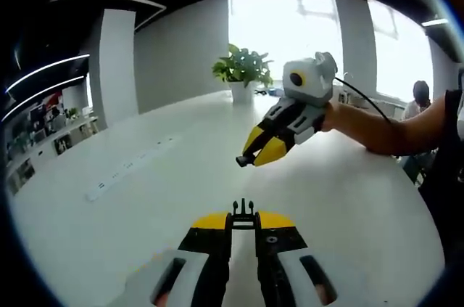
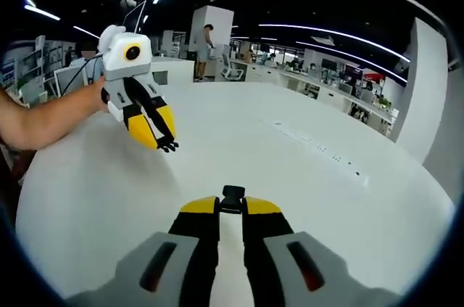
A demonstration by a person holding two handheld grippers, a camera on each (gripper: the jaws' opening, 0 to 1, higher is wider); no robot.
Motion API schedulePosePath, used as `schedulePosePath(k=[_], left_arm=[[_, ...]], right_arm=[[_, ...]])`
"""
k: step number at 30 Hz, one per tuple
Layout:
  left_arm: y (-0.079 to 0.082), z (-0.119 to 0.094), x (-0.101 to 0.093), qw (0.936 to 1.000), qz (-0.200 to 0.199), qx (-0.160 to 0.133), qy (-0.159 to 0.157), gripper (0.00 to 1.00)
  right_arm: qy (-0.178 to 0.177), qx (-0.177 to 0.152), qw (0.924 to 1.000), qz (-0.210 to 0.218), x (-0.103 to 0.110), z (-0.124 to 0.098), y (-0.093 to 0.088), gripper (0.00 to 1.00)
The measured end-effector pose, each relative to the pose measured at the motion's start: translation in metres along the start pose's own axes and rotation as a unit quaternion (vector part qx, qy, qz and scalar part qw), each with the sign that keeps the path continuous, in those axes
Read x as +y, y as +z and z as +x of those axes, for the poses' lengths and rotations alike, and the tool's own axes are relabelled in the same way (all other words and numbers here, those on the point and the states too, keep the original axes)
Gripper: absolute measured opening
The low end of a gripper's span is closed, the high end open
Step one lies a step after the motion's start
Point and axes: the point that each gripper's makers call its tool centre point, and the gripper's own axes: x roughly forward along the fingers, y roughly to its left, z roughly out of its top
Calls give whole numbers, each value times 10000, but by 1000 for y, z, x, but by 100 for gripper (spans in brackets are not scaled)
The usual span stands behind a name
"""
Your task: Snap the two parts of the plastic buckle together until the buckle closes and remains connected.
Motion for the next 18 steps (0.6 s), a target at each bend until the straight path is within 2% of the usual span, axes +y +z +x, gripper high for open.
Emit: schedulePosePath(k=[4, 11, 18], left_arm=[[-4, -2, -5, 10000, -18, 29, -22, 10], [0, 1, -13, 9999, 61, 40, -98, 10], [-3, -1, -9, 9999, 31, 66, -79, 10]], right_arm=[[-19, 55, 10000, 46, 1, -2, -2, 9], [-5, -10, 10000, 48, 7, -10, 0, 9], [10, -4, 10000, 34, 7, -9, 0, 9]])
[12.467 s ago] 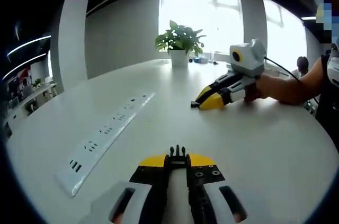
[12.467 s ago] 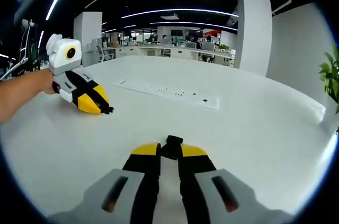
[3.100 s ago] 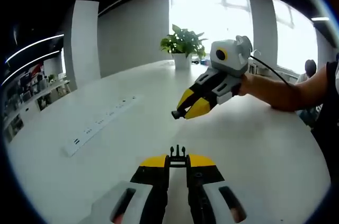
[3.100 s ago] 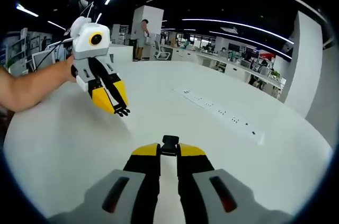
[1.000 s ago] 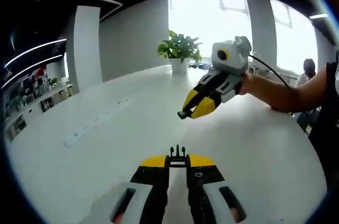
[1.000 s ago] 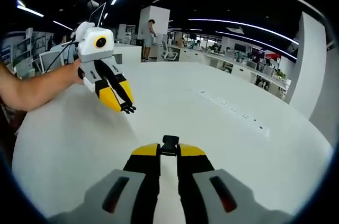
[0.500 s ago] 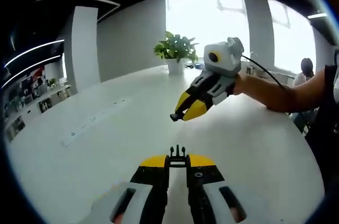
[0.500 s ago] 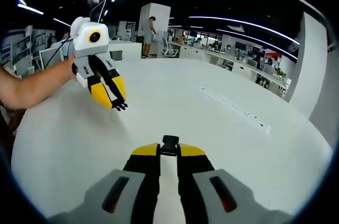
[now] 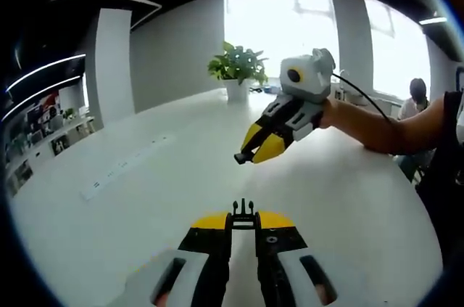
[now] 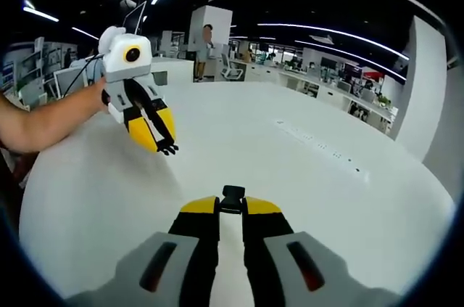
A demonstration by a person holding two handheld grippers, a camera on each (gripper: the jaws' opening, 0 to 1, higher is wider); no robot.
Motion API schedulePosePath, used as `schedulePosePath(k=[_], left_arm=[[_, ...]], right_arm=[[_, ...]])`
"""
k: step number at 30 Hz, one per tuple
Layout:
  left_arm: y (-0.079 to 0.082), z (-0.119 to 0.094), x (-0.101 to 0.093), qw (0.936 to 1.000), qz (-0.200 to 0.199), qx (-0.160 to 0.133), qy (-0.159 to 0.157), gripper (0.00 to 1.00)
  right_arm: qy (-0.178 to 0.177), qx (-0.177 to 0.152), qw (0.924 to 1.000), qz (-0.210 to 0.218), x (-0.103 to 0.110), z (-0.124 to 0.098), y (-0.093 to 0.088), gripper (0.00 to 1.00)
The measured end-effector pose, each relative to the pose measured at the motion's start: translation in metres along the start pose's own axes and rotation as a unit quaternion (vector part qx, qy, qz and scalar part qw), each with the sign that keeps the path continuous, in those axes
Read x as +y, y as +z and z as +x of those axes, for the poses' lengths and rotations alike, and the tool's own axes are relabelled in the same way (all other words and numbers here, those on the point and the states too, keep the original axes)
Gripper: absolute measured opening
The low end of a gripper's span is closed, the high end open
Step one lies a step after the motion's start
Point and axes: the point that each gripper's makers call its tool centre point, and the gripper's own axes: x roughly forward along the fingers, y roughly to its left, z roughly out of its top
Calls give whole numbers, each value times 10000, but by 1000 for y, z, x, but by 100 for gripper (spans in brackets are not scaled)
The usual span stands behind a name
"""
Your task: Snap the two parts of the plastic buckle together until the buckle closes and remains connected.
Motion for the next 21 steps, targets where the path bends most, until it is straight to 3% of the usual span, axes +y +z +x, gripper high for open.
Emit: schedulePosePath(k=[14, 21], left_arm=[[-5, -1, 1, 9999, -52, 66, -56, 10], [-12, -3, -6, 9998, -69, 138, -127, 10]], right_arm=[[51, 6, 10000, -2, 3, 0, 0, 10], [228, 65, 9997, -10, 18, -4, -5, 10]])
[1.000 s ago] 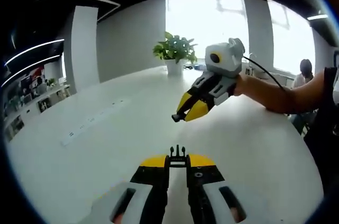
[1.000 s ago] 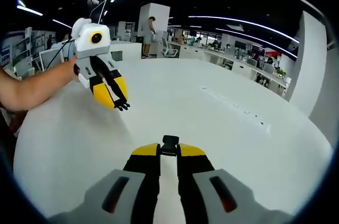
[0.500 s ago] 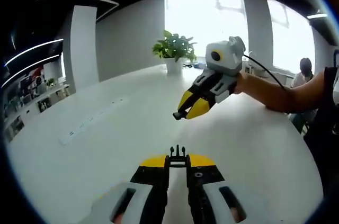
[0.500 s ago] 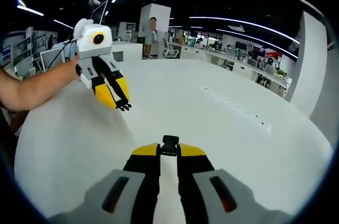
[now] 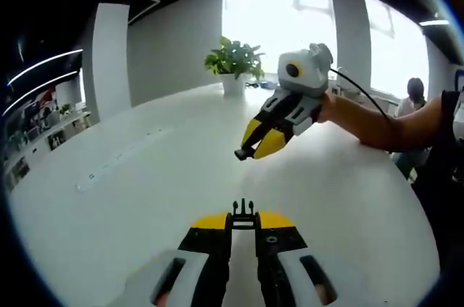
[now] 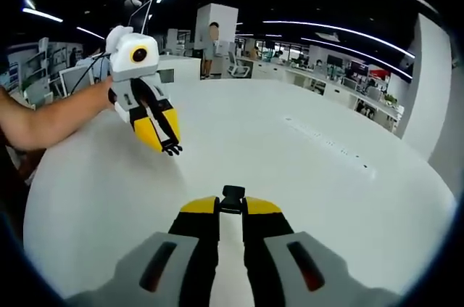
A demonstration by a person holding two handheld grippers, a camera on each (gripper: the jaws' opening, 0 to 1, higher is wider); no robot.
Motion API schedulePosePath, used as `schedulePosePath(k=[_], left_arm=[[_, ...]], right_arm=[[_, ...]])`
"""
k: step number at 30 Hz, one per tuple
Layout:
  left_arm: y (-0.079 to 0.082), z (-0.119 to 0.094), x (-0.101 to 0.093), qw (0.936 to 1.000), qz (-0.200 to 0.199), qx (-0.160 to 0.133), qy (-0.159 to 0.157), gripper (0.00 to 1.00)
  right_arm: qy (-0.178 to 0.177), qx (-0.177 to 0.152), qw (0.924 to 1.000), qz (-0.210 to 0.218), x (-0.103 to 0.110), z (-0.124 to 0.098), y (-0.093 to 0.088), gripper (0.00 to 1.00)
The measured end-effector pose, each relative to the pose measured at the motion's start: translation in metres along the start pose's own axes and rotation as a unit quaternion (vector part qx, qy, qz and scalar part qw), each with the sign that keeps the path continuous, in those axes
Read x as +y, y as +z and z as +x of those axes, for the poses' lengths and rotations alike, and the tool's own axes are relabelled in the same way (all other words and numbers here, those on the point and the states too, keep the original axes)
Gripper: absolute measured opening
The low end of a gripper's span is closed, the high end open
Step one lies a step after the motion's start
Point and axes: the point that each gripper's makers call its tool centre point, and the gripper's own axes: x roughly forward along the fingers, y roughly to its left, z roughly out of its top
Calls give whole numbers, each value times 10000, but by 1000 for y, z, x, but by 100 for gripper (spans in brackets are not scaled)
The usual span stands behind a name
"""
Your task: Snap the two parts of the plastic buckle together until the buckle closes and remains connected.
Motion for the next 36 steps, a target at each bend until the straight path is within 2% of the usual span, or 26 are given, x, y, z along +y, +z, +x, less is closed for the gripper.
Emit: schedulePosePath(k=[5, 11, 17, 27, 33, 36], left_arm=[[1, 1, -5, 10000, 0, -9, -21, 10], [-7, -1, -13, 10000, 22, 77, -46, 10], [-5, -4, -13, 10000, 5, 18, -23, 10], [-8, -3, -13, 10000, 26, 91, -20, 10], [-8, -1, -15, 9999, 36, 128, -48, 10], [-8, 1, -17, 9999, 60, 137, -66, 10]], right_arm=[[45, -61, 10000, -52, 8, -2, 2, 10], [55, 14, 10000, -58, 7, -1, -2, 10], [93, 11, 9999, -77, 10, -1, -1, 10], [112, 27, 9999, -98, 9, -3, -1, 10], [189, -2, 9998, -97, 24, -11, -6, 10], [152, -66, 9998, -92, 23, -12, -3, 10]])
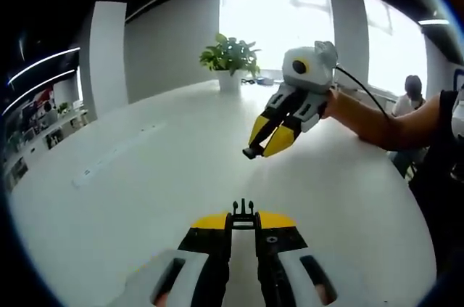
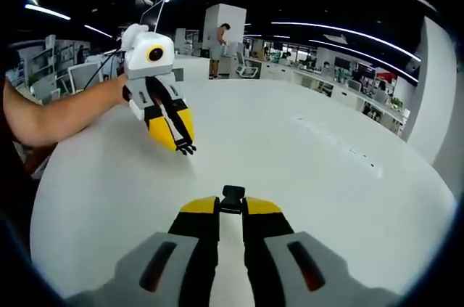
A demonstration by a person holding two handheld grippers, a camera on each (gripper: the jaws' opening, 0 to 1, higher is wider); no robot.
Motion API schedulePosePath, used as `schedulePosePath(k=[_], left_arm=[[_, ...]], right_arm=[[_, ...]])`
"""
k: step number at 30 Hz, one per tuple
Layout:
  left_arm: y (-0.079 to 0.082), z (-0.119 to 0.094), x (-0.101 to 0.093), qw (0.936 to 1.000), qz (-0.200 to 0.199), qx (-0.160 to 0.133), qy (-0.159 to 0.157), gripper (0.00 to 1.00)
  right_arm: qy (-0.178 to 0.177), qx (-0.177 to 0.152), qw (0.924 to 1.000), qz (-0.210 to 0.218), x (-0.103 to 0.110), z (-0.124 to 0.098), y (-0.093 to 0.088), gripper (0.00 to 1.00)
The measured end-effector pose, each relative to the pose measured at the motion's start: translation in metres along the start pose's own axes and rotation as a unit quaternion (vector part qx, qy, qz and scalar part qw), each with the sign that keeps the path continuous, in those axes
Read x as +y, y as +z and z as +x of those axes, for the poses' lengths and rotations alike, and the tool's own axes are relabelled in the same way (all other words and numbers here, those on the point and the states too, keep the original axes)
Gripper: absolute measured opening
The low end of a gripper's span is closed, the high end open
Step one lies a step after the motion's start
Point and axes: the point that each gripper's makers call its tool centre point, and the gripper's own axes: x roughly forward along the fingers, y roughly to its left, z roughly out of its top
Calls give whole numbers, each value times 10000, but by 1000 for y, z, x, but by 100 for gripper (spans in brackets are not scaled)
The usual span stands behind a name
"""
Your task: Snap the two parts of the plastic buckle together until the buckle closes and remains connected.
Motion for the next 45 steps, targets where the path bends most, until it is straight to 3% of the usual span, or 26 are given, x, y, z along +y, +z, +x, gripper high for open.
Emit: schedulePosePath(k=[7, 17, 22, 29, 45], left_arm=[[-8, -5, -12, 10000, -7, 28, -35, 10], [-6, -8, -15, 10000, 4, 5, -58, 10], [-8, -8, -16, 9999, 4, 27, -147, 10], [-6, -9, -18, 9997, 8, 24, -241, 10], [-7, -8, -22, 9994, 77, 91, -312, 10]], right_arm=[[36, 42, 10000, 6, 1, 1, -2, 10], [116, 61, 9999, -13, 4, 1, -1, 10], [473, 28, 9988, -89, 17, 0, -2, 10], [699, 94, 9974, -130, 27, -1, -4, 10], [899, 115, 9957, -207, 32, -3, -6, 10]])
